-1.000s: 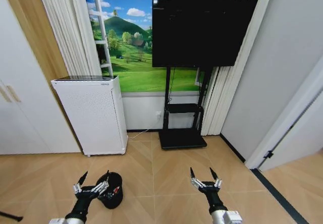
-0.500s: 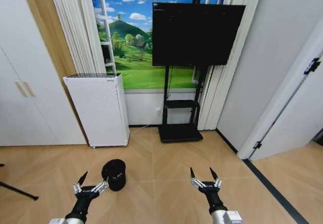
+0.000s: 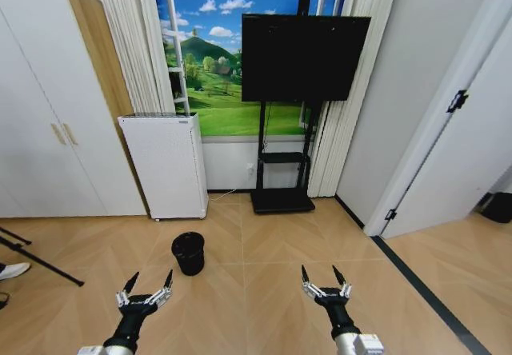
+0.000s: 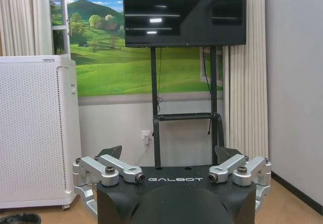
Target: Pick up the trash bin and place the garbage on the floor into it.
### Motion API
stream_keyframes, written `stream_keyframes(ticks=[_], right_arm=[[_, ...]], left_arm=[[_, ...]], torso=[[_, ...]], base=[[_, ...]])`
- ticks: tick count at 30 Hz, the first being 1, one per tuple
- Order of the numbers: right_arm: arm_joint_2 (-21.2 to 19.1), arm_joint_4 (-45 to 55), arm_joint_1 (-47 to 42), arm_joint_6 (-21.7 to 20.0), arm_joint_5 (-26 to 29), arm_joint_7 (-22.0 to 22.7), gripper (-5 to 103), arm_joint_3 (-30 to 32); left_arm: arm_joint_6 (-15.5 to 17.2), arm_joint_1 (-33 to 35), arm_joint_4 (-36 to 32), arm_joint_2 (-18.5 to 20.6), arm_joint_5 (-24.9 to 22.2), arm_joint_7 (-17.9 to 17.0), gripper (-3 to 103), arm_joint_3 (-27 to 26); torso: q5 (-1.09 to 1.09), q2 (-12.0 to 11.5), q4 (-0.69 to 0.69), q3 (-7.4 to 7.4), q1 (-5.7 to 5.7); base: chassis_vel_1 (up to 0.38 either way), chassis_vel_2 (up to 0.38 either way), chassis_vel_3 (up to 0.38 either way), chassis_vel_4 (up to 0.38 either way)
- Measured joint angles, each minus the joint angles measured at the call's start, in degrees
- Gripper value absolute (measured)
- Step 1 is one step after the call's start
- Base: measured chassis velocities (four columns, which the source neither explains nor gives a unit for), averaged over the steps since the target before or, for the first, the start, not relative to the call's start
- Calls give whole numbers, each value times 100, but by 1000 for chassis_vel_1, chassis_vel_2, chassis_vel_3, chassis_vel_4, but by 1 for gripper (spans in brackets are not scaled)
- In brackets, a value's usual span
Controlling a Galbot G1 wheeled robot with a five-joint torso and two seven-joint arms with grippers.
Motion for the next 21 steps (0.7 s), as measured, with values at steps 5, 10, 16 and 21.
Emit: stream_keyframes(ticks=[5, 10, 16, 21], right_arm=[[0, 0, -1, 0, 0, 0, 100, 0], [0, 0, -2, 0, 0, 0, 100, -1], [0, 0, -4, 0, 0, 0, 100, 0], [0, 0, 3, 0, 0, 0, 100, 0]], left_arm=[[0, 0, 0, 0, 0, 1, 100, 0], [0, 0, 0, 0, 0, 0, 100, 0], [0, 0, 0, 0, 0, 0, 100, 0], [0, -1, 0, 0, 0, 0, 100, 0]], torso=[[0, 0, 0, 0, 0], [0, 1, 1, -1, -2], [0, 2, -1, -1, -3], [1, -1, 1, 1, 3]], base=[[264, -244, -244, 252], [236, -224, -215, 240], [91, -72, -75, 88], [-24, 13, 27, -15]])
